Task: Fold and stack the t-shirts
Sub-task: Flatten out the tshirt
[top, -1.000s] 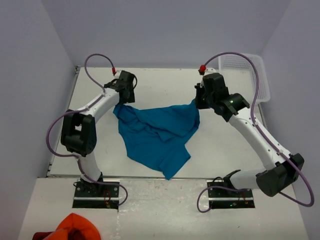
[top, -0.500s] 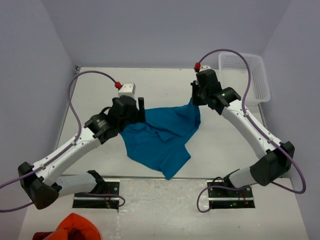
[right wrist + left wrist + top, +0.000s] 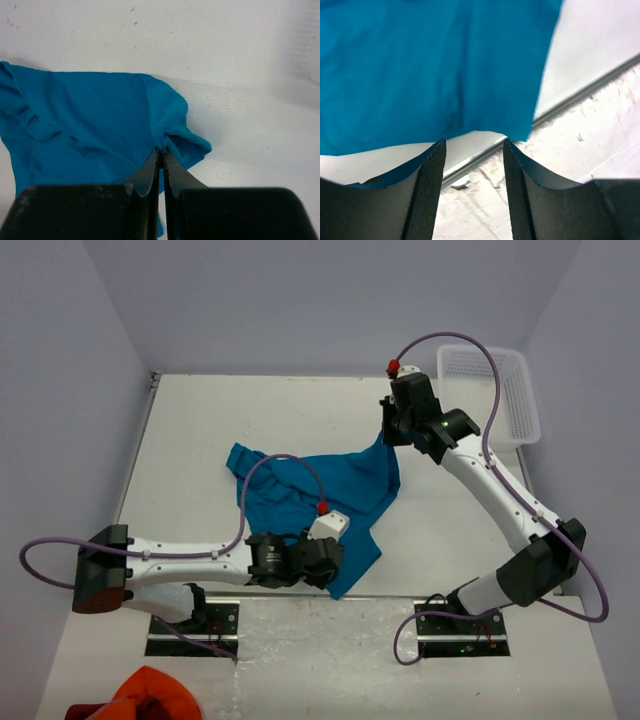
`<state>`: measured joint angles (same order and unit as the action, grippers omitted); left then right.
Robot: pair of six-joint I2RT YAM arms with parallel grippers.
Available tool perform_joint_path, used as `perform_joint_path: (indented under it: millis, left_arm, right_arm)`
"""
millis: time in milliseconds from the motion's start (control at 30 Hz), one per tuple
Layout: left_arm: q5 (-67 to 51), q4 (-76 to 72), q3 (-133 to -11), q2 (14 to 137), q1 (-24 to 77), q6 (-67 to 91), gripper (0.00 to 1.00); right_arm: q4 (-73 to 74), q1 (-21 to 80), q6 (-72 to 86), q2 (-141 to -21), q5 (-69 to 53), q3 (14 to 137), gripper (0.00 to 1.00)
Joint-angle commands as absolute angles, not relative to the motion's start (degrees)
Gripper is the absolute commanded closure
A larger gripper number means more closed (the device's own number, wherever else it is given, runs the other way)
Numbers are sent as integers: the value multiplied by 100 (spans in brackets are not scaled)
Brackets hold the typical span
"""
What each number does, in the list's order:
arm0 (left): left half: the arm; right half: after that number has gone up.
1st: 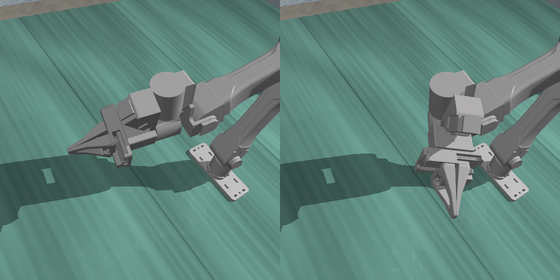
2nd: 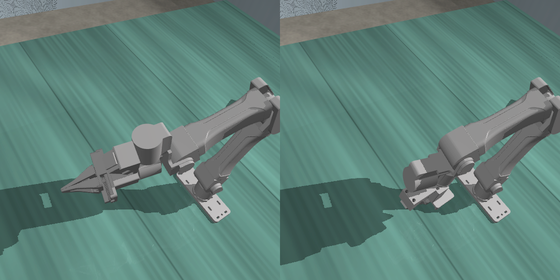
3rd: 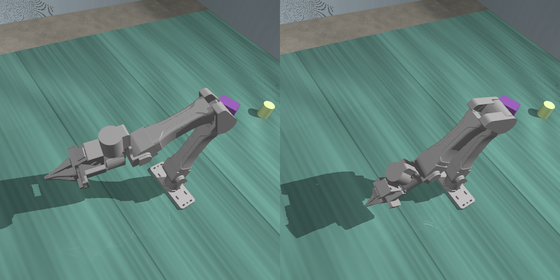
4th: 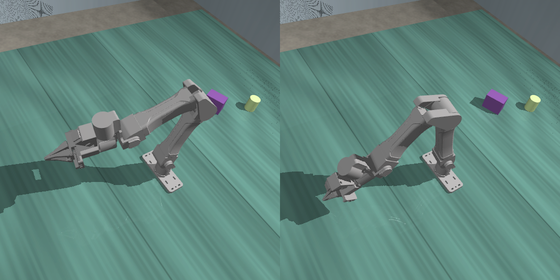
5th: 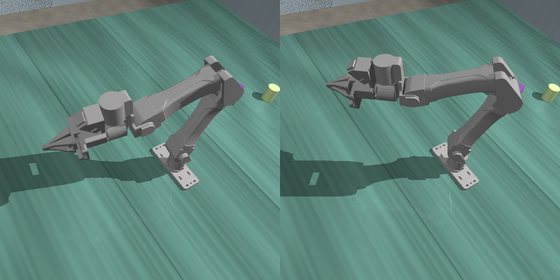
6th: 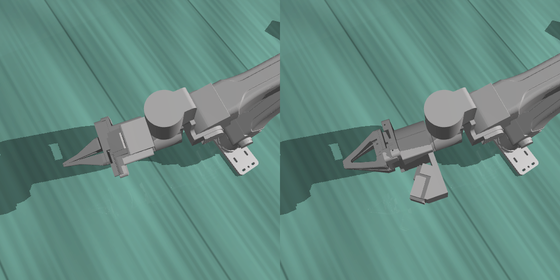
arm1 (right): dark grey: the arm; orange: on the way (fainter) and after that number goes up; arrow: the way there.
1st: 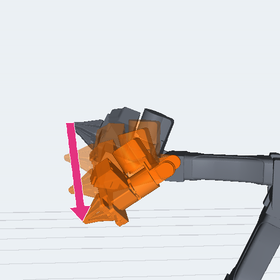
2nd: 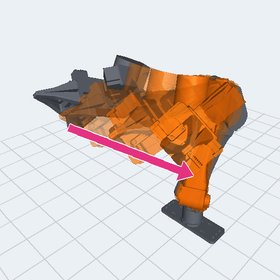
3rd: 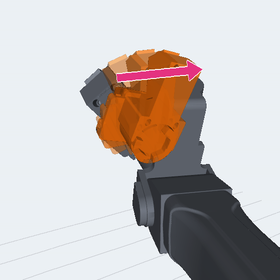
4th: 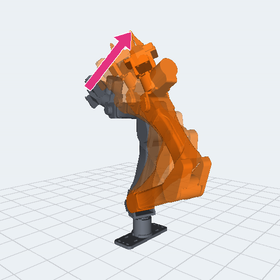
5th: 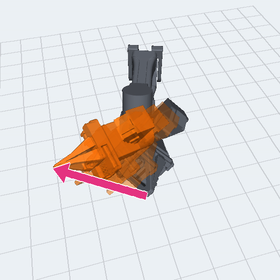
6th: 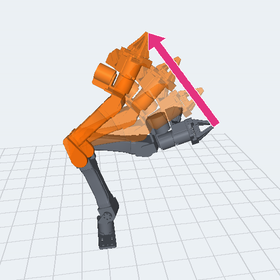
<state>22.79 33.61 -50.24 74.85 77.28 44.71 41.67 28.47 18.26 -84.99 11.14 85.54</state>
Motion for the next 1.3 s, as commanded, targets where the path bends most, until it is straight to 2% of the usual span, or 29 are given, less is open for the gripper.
perform_joint_path:
  millis: [0,200,300,633,1267]
  left_arm:
    - [2742,3278,-5492,8135,8217,5044,48]
    - [3032,3928,-6380,9445,8780,5344,46]
    - [3067,4034,-6556,9702,8833,5405,46]
    - [3068,4175,-6557,10028,8807,5572,50]
    - [2611,3437,-6390,10476,8745,5370,58]
  right_arm:
    - [4175,2821,1854,-8324,1187,8684,100]
    - [4175,2786,1872,-8113,1178,8411,100]
    - [4175,2777,1890,-8042,1134,8323,100]
    - [4096,2786,1934,-7717,976,8147,100]
    - [4087,2777,1960,-7559,958,8042,100]
